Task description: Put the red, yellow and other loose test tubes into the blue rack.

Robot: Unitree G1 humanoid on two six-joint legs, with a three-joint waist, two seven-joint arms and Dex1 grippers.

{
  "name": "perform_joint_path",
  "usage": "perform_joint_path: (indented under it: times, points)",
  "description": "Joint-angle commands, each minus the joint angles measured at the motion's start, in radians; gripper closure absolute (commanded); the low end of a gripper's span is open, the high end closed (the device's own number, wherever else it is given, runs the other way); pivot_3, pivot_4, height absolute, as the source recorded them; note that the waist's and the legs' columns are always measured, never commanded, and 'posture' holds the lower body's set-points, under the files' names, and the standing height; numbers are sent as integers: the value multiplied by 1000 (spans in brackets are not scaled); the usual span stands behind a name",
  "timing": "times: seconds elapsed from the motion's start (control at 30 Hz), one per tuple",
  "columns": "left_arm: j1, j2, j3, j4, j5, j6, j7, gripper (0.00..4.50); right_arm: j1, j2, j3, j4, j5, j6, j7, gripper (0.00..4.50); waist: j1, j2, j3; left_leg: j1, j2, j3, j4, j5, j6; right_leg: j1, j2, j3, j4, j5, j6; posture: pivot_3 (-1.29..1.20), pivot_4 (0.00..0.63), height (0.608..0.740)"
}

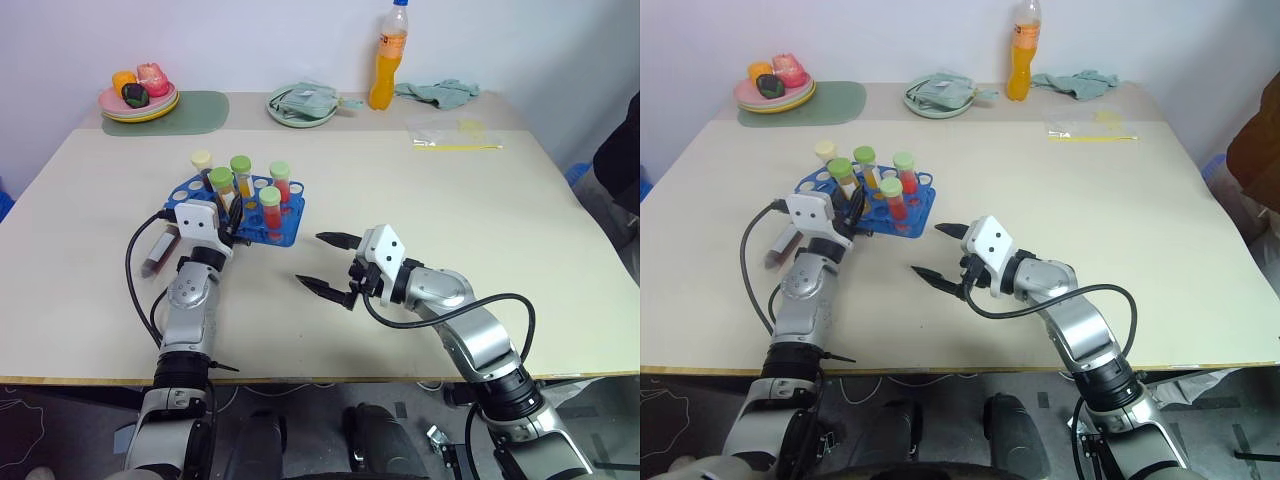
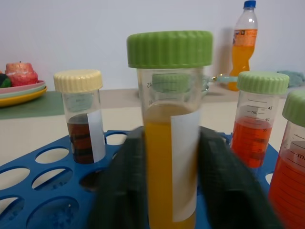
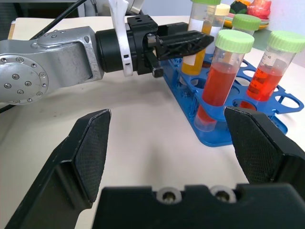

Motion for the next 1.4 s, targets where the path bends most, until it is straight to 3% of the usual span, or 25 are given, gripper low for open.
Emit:
perform_joint_path:
  times: [0.03, 0.1, 0.23, 0.33, 0.4, 0.43, 0.5, 0.53, 0.6, 0.67, 0.77, 0.9, 1.1, 1.2, 1.4]
  points:
    - [16, 27, 9, -74, -5, 10, -8, 784, -4, -7, -21, -45, 5, -12, 2, 281, -1, 0, 0, 0, 0, 0, 0, 0, 0, 0, 0, 0, 0, 0, 0, 0, 150, 740]
    - [51, 72, 35, -178, -37, 99, -21, 784, -12, -19, -34, -48, 4, -12, 4, 281, -6, 0, 0, 0, 0, 0, 0, 0, 0, 0, 0, 0, 0, 0, 0, 0, 150, 740]
    - [134, 252, 107, -471, -183, 492, -72, 784, -43, -71, -86, -55, 22, -3, 28, 281, -12, 1, 1, 0, 2, 0, -1, 0, 0, -1, 2, 1, 1, 0, 0, 0, 150, 740]
    - [148, 484, 163, -615, -326, 886, -148, 784, -74, -128, -120, -59, 44, 2, 79, 281, -13, 1, 2, 0, 3, -1, -1, 0, 0, -1, 4, 1, 0, 0, -1, 0, 150, 740]
    - [102, 708, 128, -606, -336, 1166, -203, 784, -101, -173, -138, -65, 70, 9, 135, 281, -13, 1, 3, 0, 3, -1, -1, 0, 0, -1, 4, 0, 1, -1, -1, 0, 150, 740]
    - [74, 796, 96, -587, -342, 1263, -237, 518, -113, -192, -141, -66, 82, 12, 162, 281, -14, 1, 4, 1, 3, -1, -1, 0, 0, -1, 4, 1, 0, -1, -1, 0, 150, 740]
    - [-3, 883, 37, -523, -357, 1357, -303, 31, -133, -220, -137, -63, 95, 8, 208, 281, -16, 2, 4, 1, 3, -1, -2, 0, 0, 0, 5, 1, -1, -2, -3, 0, 150, 740]
    - [-64, 912, -6, -467, -362, 1404, -345, 31, -146, -233, -132, -60, 98, 4, 232, 281, -13, 3, 5, 2, 3, -1, -2, 0, 0, 1, 4, 1, -1, -3, -3, 0, 150, 740]
    - [-172, 944, -101, -359, -331, 1464, -394, 31, -165, -247, -126, -54, 101, -3, 266, 281, -15, 4, 6, 2, 3, 0, -2, 0, 0, 0, 4, 1, -2, -3, -3, 0, 150, 740]
    - [-331, 953, -297, -159, -216, 1496, -450, 31, -182, -258, -115, -61, 112, -3, 307, 281, -17, 4, 6, 1, 3, -1, -2, 0, 0, 0, 5, 1, -1, -3, -3, 0, 150, 740]
    - [-483, 902, -464, 88, -106, 1434, -538, 31, -186, -257, -104, -77, 119, 0, 326, 281, -28, 4, 6, 1, 3, 0, -3, 0, 0, -1, 7, 1, -1, -3, -3, 0, 150, 740]
    - [-609, 810, -565, 340, 23, 1306, -602, 31, -157, -248, -97, -104, 109, 3, 310, 281, -29, 4, 6, -1, 4, -1, -3, 0, 0, -4, 7, 1, 1, -2, -2, 0, 150, 740]
    - [-711, 709, -634, 545, 143, 1231, -709, 31, -97, -233, -75, -167, 95, 23, 259, 281, -28, 3, 5, -7, 4, -1, -1, 0, 0, -7, 6, 1, 0, -2, -2, 0, 150, 740]
    - [-734, 690, -646, 600, 197, 1210, -744, 874, -77, -229, -63, -194, 96, 35, 239, 281, -30, 3, 5, -7, 4, -1, -1, 0, 0, -7, 6, 1, 1, -2, -2, 0, 150, 740]
    - [-737, 709, -641, 614, 253, 1191, -828, 3679, -61, -222, -50, -215, 94, 48, 222, 281, -30, 3, 5, -7, 4, -1, -1, 0, 0, -7, 7, 1, 1, -2, -2, 0, 150, 740]
